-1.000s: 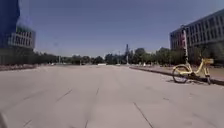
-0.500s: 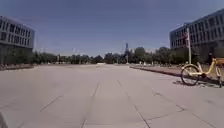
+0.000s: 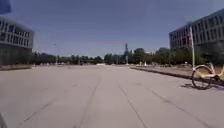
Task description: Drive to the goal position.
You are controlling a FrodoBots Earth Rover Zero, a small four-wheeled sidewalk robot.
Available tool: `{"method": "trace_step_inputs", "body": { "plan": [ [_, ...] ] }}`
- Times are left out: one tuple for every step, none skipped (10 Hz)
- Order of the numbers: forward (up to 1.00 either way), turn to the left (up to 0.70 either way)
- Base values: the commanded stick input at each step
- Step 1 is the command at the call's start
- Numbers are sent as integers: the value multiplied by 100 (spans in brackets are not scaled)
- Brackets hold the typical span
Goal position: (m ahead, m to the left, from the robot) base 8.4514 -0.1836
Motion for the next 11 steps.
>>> {"method": "trace_step_inputs", "body": {
  "plan": [
    [100, 0],
    [100, 0],
    [100, 0],
    [100, 8],
    [100, 40],
    [100, 40],
    [100, 0],
    [100, 0],
    [100, 0],
    [100, 0],
    [100, 0]
  ]
}}
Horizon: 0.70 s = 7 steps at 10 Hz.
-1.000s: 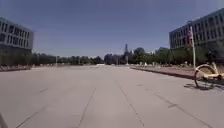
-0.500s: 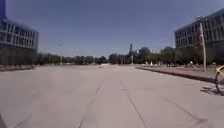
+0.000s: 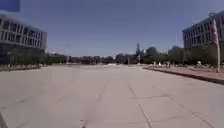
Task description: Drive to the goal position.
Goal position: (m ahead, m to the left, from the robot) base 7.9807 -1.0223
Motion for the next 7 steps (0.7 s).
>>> {"method": "trace_step_inputs", "body": {
  "plan": [
    [100, 0],
    [100, 0],
    [100, 0],
    [100, 0],
    [100, 0],
    [100, 0],
    [100, 0]
  ]
}}
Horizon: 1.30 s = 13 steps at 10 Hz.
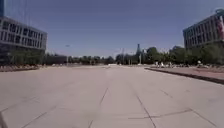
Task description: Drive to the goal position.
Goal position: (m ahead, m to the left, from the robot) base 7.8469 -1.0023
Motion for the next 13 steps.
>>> {"method": "trace_step_inputs", "body": {
  "plan": [
    [100, -4],
    [100, -35],
    [100, -33],
    [100, -5],
    [100, 0],
    [100, 0],
    [100, 0],
    [100, 0],
    [100, 0],
    [100, 0],
    [100, 0],
    [100, 0],
    [100, 0]
  ]
}}
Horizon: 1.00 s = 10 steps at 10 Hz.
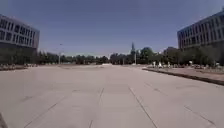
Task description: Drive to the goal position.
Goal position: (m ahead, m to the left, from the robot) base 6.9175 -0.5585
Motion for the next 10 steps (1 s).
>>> {"method": "trace_step_inputs", "body": {
  "plan": [
    [100, 0],
    [100, 0],
    [100, 0],
    [100, 0],
    [100, 0],
    [100, 0],
    [100, 0],
    [100, 0],
    [100, 0],
    [100, 0]
  ]
}}
